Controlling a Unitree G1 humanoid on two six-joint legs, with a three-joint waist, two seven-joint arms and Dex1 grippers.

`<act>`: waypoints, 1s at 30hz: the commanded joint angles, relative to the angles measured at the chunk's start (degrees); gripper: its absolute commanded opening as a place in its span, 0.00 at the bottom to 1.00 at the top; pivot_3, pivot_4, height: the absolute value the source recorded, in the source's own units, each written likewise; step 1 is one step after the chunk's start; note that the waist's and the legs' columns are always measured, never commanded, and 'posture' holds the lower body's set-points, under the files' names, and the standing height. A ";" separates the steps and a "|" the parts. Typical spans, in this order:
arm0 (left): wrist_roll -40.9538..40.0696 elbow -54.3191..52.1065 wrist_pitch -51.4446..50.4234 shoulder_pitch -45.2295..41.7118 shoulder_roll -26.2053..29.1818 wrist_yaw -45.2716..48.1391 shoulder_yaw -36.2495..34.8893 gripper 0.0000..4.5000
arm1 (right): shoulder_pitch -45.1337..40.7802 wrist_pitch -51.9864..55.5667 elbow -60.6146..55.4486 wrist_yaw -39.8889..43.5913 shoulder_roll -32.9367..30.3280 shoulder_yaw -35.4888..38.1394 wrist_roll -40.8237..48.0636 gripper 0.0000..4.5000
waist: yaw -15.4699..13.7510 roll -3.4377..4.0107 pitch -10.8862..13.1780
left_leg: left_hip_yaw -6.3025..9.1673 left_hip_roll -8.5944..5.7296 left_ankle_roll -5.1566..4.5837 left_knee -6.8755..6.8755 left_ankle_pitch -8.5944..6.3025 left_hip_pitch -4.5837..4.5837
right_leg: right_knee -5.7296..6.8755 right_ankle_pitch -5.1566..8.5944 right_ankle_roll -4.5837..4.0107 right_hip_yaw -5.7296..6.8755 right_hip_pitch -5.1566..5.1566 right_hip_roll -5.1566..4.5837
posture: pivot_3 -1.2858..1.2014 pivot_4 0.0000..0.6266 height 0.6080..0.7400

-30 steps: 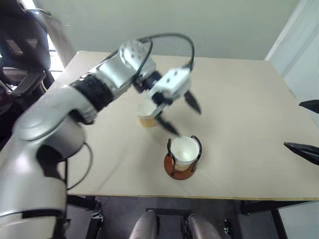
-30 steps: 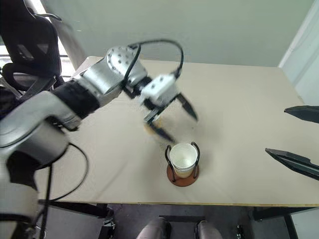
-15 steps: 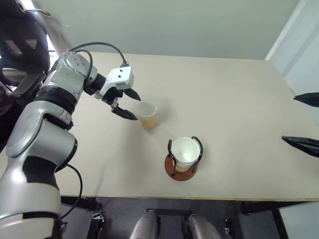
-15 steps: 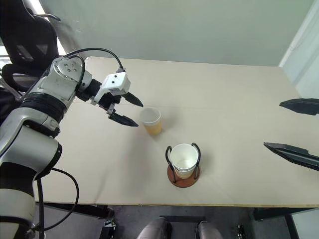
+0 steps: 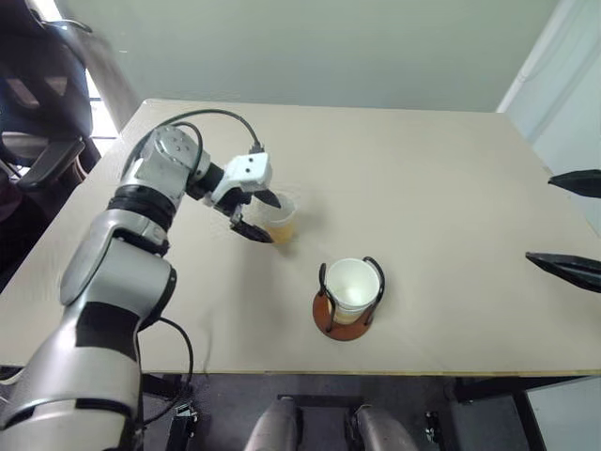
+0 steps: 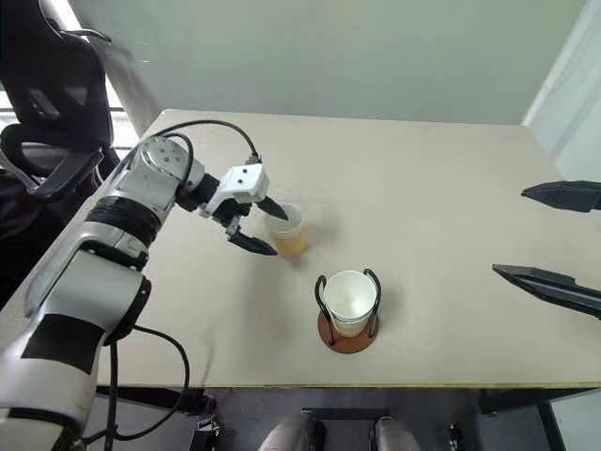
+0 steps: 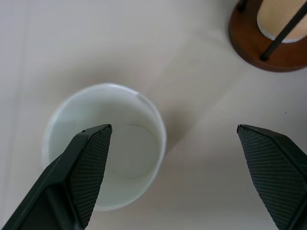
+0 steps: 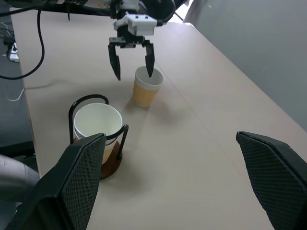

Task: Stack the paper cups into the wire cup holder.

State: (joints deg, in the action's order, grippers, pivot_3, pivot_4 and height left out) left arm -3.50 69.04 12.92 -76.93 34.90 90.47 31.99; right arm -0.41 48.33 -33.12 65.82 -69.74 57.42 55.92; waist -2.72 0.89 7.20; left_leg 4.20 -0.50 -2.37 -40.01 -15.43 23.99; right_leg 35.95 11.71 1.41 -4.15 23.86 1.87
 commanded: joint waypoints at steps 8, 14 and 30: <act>7.03 1.10 2.74 -0.25 -0.84 0.89 -7.00 0.30 | -0.60 1.26 -0.51 0.50 -0.95 2.92 -0.25 1.00 | 0.11 0.00 0.00 | -0.07 -0.02 -0.11 -0.02 -0.02 0.02 | 0.00 -0.05 0.07 -0.11 0.03 -0.07 | 0.52 0.24 1.00; 8.59 1.21 2.37 -0.74 -1.11 2.03 -8.64 0.02 | -0.75 1.19 -0.31 0.67 -0.94 2.74 -0.74 1.00 | 0.18 0.01 -0.01 | -0.13 -0.03 -0.15 -0.01 -0.04 0.01 | 0.00 -0.07 0.10 -0.19 0.06 -0.07 | 0.52 0.24 1.00; -17.65 -16.23 -7.54 -9.40 3.50 2.03 0.52 0.02 | -1.44 0.24 1.12 1.69 -1.44 2.02 -3.04 1.00 | -0.07 -0.14 0.07 | -0.19 -0.15 -0.32 -0.02 -0.13 0.17 | -0.05 -0.19 0.26 -0.32 0.16 -0.12 | 0.52 0.24 1.00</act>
State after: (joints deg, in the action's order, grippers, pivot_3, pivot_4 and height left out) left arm -14.22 58.55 7.93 -84.76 36.69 90.64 30.20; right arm -1.11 49.46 -32.75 67.11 -70.15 57.76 53.61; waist -2.79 0.75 7.27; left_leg 3.98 -0.66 -2.77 -40.03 -15.62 24.14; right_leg 35.88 11.51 1.70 -4.52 24.01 1.70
